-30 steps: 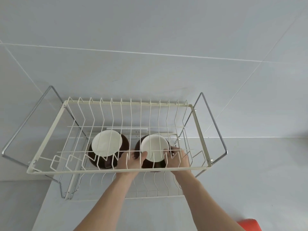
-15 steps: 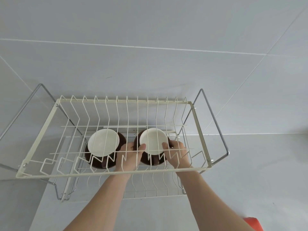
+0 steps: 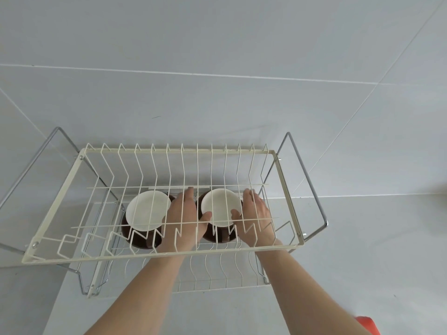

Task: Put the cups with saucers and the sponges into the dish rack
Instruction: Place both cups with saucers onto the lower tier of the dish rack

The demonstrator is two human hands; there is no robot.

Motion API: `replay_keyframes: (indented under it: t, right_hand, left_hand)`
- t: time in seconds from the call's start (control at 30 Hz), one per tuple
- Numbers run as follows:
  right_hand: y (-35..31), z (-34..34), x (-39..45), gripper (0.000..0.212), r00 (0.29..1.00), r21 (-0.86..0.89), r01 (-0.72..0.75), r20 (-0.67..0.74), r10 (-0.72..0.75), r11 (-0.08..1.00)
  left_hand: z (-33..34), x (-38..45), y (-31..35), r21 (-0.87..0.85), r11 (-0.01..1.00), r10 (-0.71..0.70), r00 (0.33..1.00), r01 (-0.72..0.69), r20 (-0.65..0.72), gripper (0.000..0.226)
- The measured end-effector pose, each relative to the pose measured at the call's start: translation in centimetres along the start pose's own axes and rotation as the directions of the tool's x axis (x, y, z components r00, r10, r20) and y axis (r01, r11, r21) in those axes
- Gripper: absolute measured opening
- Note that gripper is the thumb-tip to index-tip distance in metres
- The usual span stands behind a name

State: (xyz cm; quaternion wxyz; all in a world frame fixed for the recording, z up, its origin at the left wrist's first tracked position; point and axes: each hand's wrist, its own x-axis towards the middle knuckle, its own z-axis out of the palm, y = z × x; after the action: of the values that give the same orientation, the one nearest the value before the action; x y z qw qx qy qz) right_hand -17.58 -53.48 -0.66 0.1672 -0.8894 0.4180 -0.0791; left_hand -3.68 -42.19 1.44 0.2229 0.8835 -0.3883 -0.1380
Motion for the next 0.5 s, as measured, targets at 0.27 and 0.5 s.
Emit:
replay_keyframes:
  t: [0.27,0.5]
  right_hand:
    - [-1.1,-2.0,0.7,0.085,0.996,-0.279,0.078,-0.026,-0.089,0.957]
    - [-0.5,-1.7,0.5,0.08,0.995,-0.289,0.088,-0.014,-0.096,0.953]
  left_hand:
    - [-0.8,1.2,-1.1,0.401,0.84,0.419,0.907,-0.365,-0.053,0.095]
    - [-0.9,1.1,-1.3,0.439,0.823,0.408,0.913,-0.362,-0.013,0.098]
